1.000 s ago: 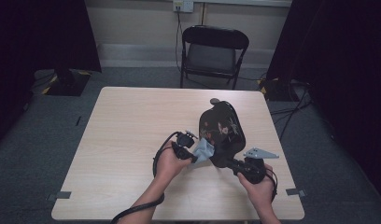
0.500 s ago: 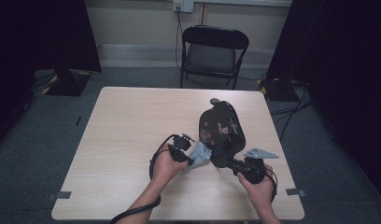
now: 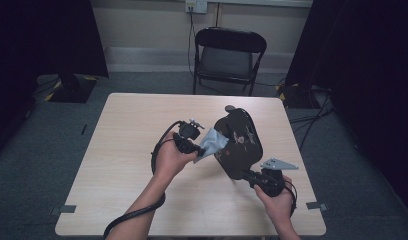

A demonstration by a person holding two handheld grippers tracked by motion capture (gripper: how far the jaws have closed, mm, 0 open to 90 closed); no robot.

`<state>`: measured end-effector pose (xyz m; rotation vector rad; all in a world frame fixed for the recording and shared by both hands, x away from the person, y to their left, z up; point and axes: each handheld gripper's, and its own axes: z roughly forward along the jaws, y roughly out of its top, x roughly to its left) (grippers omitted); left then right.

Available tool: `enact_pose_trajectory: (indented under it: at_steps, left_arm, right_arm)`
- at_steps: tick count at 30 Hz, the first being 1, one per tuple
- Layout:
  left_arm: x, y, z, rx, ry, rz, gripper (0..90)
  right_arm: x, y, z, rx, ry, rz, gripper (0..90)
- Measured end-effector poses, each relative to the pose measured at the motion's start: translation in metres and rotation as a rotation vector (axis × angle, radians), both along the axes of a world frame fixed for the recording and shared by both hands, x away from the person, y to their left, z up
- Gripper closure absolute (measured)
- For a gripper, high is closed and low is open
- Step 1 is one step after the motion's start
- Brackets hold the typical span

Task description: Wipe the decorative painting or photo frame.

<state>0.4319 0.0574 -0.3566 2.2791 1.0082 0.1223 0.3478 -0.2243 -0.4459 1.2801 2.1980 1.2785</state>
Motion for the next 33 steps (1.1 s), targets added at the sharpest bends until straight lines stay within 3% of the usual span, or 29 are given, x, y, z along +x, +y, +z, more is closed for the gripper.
enact_pose_trajectory:
  at_steps: [5, 10, 13, 18, 24, 33]
  left_arm:
    - [-0.001, 0.001, 0.026, -0.014, -0.006, -0.007, 78.7]
    - [-0.002, 0.001, 0.054, -0.027, -0.047, -0.012, 78.7]
    - [-0.003, 0.001, 0.073, -0.059, -0.067, -0.014, 78.7]
    - [-0.005, -0.008, 0.094, -0.085, -0.097, -0.037, 78.7]
    - [-0.009, -0.029, 0.098, -0.094, -0.111, -0.085, 78.7]
    - [-0.007, -0.044, 0.077, -0.074, -0.088, -0.1, 78.7]
  right_arm:
    - [0.0, 0.0, 0.0, -0.002, 0.001, 0.0, 79.2]
    - [0.0, 0.0, 0.0, -0.004, 0.001, -0.001, 79.2]
    - [0.0, 0.001, 0.001, -0.008, 0.001, 0.001, 79.1]
    - [0.0, 0.001, 0.001, -0.008, 0.002, 0.0, 79.1]
    - [0.0, 0.002, 0.001, -0.011, -0.002, -0.001, 79.1]
    - [0.0, 0.002, 0.001, -0.015, -0.002, 0.0, 79.0]
